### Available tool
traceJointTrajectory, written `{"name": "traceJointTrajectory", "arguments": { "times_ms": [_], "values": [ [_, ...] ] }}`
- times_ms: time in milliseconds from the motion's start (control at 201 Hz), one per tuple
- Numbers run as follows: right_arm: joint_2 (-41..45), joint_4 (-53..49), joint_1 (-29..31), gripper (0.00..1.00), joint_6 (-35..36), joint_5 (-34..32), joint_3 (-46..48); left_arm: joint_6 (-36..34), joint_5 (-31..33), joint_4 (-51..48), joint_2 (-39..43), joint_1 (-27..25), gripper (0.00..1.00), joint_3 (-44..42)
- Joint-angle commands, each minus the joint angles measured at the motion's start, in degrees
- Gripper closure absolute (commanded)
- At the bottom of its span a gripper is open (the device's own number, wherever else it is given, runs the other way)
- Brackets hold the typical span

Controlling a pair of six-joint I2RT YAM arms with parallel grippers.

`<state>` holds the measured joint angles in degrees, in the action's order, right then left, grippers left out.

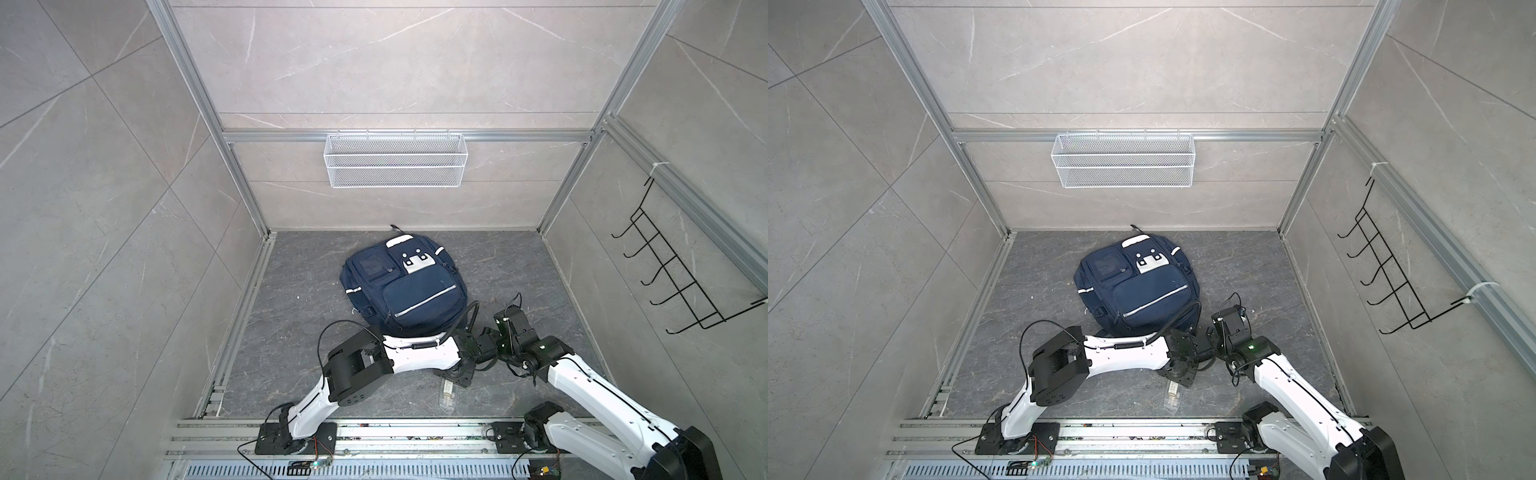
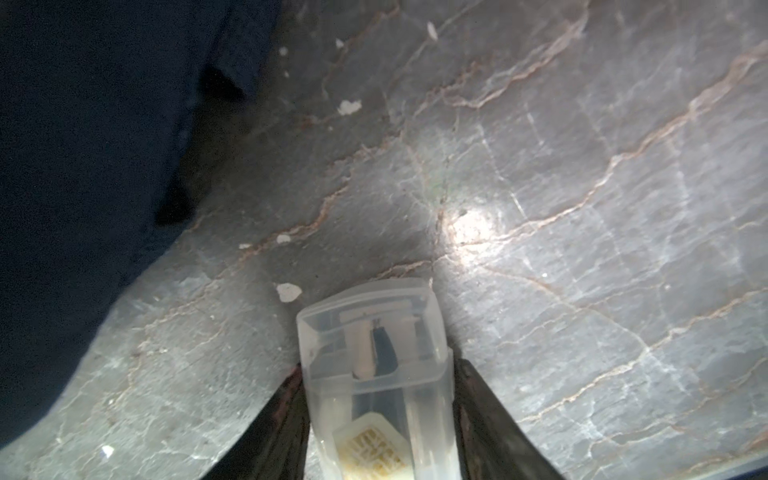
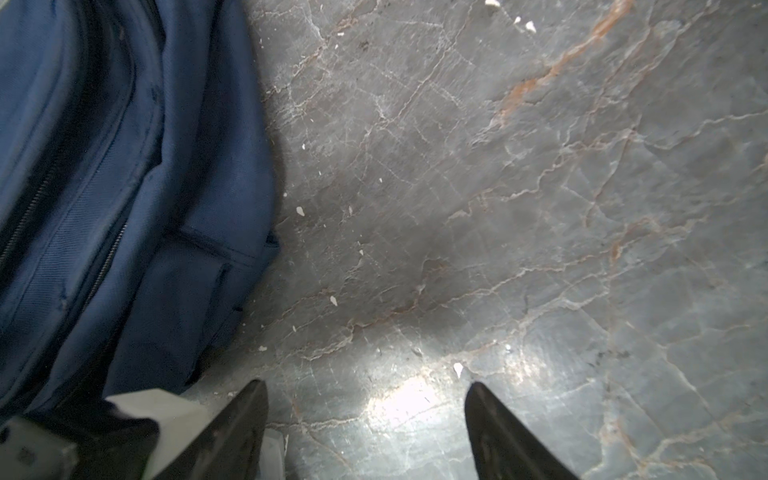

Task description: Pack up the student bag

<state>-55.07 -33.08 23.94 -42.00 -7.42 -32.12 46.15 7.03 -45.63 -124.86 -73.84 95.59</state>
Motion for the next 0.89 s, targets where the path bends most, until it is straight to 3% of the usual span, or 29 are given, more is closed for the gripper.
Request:
{"name": "traceJointTrajectory", "arguments": {
  "times_ms": [0, 627, 886],
  "values": [
    [0.0, 0.7, -0.2, 0.23, 1.3, 0.9, 0.9, 0.2, 1.0, 0.5, 0.7, 0.4, 0.51, -1.0],
    [2.9, 3.7, -0.3, 0.24, 3.3, 4.5, 1.4, -2.0, 4.0, 5.4, 15.7, 3.6, 0.6, -9.1],
    [10.0, 9.3, -0.3, 0.28, 5.1, 14.0, 4.8, -3.8, 4.1, 8.0, 23.9, 8.2, 0.6, -13.2]
  ]
}}
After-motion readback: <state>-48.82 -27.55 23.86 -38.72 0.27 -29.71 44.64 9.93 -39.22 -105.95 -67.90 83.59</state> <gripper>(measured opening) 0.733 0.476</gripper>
